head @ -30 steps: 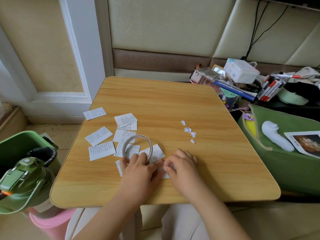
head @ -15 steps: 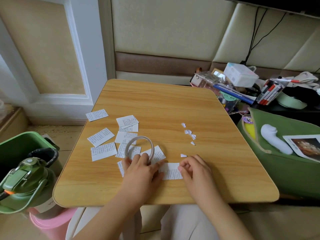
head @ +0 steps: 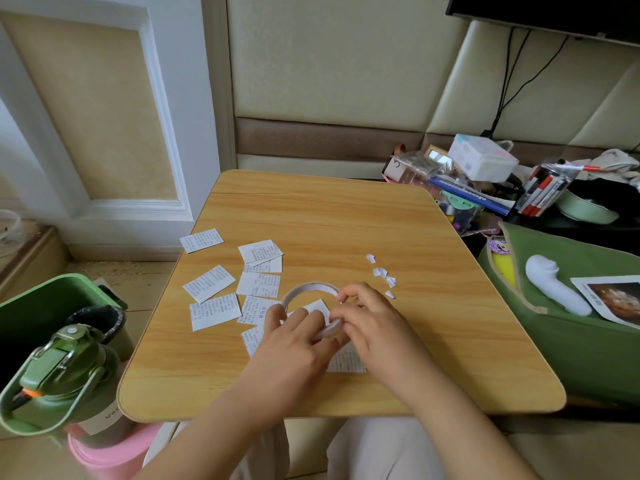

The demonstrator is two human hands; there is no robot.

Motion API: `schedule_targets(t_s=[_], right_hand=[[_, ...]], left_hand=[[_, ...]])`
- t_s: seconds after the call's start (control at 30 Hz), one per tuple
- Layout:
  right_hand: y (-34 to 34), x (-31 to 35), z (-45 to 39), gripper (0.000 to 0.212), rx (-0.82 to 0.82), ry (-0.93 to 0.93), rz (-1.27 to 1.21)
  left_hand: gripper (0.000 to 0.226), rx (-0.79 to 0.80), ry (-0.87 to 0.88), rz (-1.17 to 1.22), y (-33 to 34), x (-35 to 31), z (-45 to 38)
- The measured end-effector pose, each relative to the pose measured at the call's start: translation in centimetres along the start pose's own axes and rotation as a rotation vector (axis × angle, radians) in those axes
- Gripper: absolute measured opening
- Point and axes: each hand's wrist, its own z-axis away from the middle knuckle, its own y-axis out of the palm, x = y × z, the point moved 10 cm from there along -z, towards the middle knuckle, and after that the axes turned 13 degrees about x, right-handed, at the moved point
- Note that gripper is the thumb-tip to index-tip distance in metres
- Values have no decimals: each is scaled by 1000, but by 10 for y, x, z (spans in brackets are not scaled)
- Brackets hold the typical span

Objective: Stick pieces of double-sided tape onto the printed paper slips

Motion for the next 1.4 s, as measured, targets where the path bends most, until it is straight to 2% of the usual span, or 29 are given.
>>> schedule_targets(t_s=[0.07, 0.17, 0.27, 0.3, 0.5, 0.63, 0.83, 0.93, 1.0, 1.07, 1.17, 1.4], right_hand=[[3, -3, 1, 22, 40, -4, -44], [8, -10, 7, 17, 91, 29, -150], [5, -25, 10, 10, 54, 98, -194], [4, -30, 9, 9, 47, 123, -197], [-8, -49, -15, 19, 45, 197, -149], [-16, -66, -46, 20, 27, 229, -56], [0, -127, -115, 22, 215, 348, 203], [17, -140, -135, 22, 313, 331, 304], [29, -145, -141, 23, 367, 321, 358], [35, -148, -142, 21, 364, 323, 338], [38, -157, -139, 15, 348, 375, 327], [41, -166, -140, 24, 275, 376, 169]], left_hand=[[32, -4, 35, 38, -5, 1, 3], [15, 7, 41, 186, -14, 5, 8], [14, -19, -108, 495, -22, 27, 14], [15, -24, -161, 530, -21, 35, 14], [27, 58, -347, 356, -5, 85, 6], [24, 51, -344, 259, -11, 100, -6], [21, 62, -348, 152, -6, 120, -15], [31, 82, -336, 105, 1, 128, -24], [24, 104, -339, 114, 8, 131, -33], [13, 100, -334, 122, 14, 133, -43], [23, 123, -335, 164, 24, 135, -55], [25, 120, -300, 165, 32, 130, -60]])
